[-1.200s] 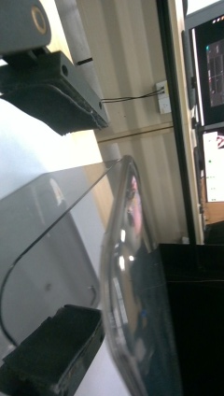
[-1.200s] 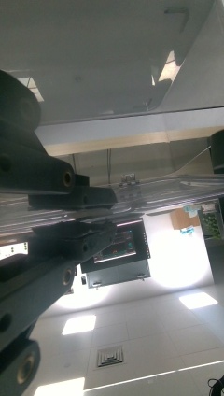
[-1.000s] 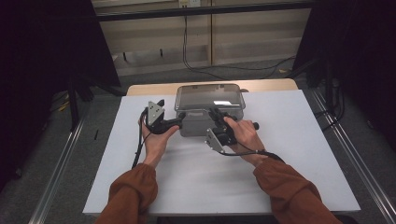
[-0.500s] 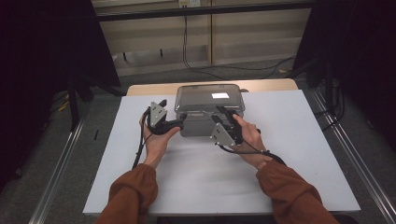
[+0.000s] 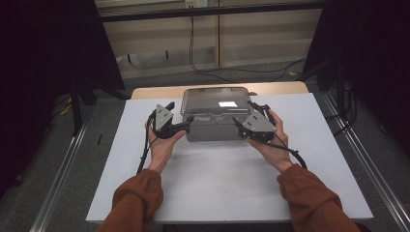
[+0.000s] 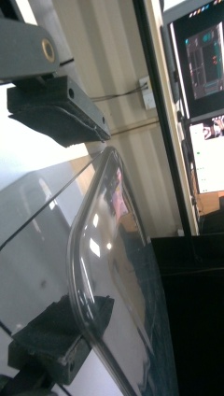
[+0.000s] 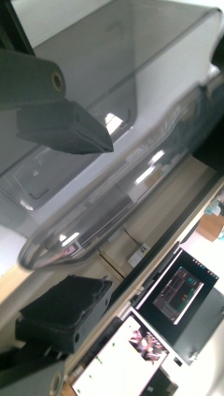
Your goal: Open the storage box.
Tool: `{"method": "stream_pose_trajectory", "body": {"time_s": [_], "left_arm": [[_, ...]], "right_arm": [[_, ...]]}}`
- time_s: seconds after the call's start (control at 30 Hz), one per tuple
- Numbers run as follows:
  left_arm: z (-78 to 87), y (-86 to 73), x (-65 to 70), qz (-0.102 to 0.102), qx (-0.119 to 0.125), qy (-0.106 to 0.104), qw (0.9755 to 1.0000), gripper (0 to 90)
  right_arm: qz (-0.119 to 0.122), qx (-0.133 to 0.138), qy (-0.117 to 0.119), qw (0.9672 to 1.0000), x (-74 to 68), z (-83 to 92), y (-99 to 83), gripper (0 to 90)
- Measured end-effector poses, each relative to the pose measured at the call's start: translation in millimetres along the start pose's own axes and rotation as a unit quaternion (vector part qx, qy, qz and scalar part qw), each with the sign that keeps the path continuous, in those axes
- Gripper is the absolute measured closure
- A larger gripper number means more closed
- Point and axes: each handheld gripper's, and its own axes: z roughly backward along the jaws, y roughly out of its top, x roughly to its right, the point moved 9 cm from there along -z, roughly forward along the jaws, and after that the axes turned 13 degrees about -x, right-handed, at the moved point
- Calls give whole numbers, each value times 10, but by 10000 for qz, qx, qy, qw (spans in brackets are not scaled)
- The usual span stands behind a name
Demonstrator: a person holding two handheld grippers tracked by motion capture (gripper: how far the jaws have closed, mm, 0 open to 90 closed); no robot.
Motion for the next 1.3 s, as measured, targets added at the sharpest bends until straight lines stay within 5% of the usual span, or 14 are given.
{"method": "stream_pose_trajectory", "body": {"time_s": [0.3, 1.3], "left_arm": [[12, 46, 8, -110, 58, 30, 9999, 193], [-58, 353, -12, -294, 243, -155, 9992, 354]], "right_arm": [[-589, 91, 418, 9973, 122, -21, -64, 320], [-1016, 525, 617, 9915, 358, -114, 52, 440]]}}
